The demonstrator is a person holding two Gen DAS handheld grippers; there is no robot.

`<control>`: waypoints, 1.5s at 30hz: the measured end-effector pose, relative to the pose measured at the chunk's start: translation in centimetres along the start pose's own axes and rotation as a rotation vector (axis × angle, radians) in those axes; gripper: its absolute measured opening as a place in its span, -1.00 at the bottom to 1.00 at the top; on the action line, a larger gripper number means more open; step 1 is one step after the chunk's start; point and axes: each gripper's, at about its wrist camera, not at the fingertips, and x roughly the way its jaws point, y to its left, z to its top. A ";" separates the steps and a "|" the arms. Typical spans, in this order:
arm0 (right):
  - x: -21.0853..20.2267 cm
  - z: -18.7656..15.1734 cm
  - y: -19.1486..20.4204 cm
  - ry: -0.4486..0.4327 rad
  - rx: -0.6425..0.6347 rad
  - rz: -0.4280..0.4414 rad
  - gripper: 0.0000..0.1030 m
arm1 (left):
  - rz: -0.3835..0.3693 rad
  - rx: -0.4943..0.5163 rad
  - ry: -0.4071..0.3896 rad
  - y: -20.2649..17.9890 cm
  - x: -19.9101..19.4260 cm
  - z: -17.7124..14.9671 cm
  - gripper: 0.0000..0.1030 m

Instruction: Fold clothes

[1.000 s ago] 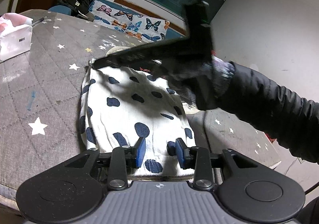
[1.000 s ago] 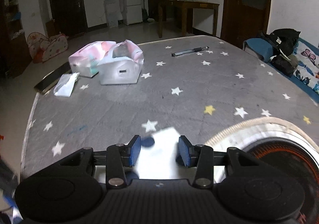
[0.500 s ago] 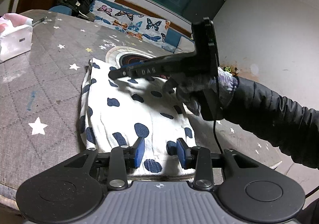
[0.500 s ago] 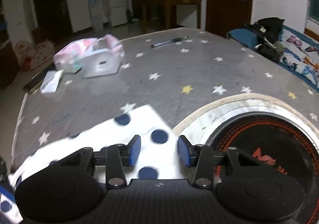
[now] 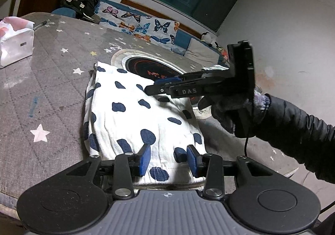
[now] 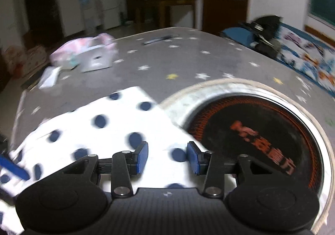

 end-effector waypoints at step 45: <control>-0.4 -2.5 -5.9 -0.007 0.278 -0.020 -0.68 | 0.061 -0.128 0.086 1.3 -3.1 -3.1 -0.11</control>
